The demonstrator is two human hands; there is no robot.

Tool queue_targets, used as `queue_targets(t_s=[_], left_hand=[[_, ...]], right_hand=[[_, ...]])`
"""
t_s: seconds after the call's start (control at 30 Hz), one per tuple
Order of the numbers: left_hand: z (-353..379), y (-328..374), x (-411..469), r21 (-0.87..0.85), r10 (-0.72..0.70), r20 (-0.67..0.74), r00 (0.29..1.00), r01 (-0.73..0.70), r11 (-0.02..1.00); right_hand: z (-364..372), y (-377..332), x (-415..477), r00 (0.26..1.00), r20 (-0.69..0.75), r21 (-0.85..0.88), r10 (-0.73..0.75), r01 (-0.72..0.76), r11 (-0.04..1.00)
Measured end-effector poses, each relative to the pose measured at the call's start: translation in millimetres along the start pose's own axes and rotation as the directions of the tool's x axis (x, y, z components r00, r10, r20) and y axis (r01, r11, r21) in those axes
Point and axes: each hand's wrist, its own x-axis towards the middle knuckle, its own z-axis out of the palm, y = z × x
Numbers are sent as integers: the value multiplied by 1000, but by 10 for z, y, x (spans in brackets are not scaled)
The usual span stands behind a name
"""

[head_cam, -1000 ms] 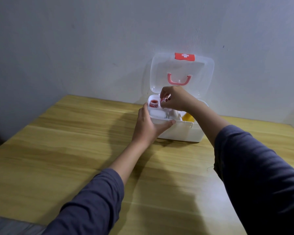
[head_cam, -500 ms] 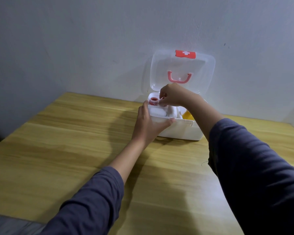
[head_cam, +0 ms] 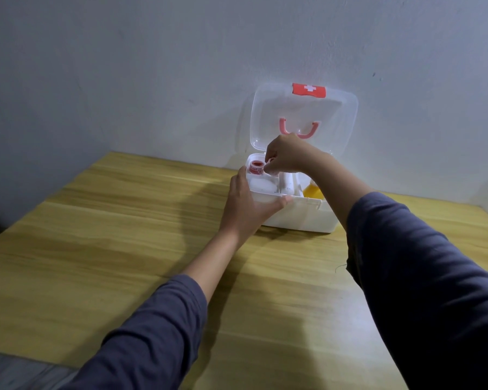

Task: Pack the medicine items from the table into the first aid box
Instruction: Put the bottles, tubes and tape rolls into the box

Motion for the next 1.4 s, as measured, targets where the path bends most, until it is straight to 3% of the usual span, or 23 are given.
queue_targets(t_s=[0.13, 0.43, 0.57, 0.83, 1.0, 1.23, 1.4], left_hand=[[-1, 17, -7, -1, 1, 5, 1000, -1, 1000], [33, 11, 5, 23, -27, -22, 999, 27, 999], [35, 4, 14, 24, -26, -21, 999, 26, 999], [44, -7, 8, 20, -1, -45, 999, 2, 1000], [43, -9, 8, 24, 0, -46, 999, 1, 1000], [43, -10, 6, 37, 1, -43, 999, 0, 999], [31, 8, -5, 33, -1, -39, 999, 2, 999]], right_hand=[[47, 34, 27, 1000, 14, 35, 24, -25, 999], [117, 148, -66, 995, -98, 176, 12, 5, 984], [109, 170, -88, 1000, -30, 157, 1, 4, 988], [213, 172, -87, 985, -173, 145, 18, 8, 989], [240, 207, -66, 983, -182, 43, -33, 42, 998], [218, 224, -104, 984, -169, 114, -61, 81, 990], [211, 184, -102, 988, -136, 72, -76, 86, 994]])
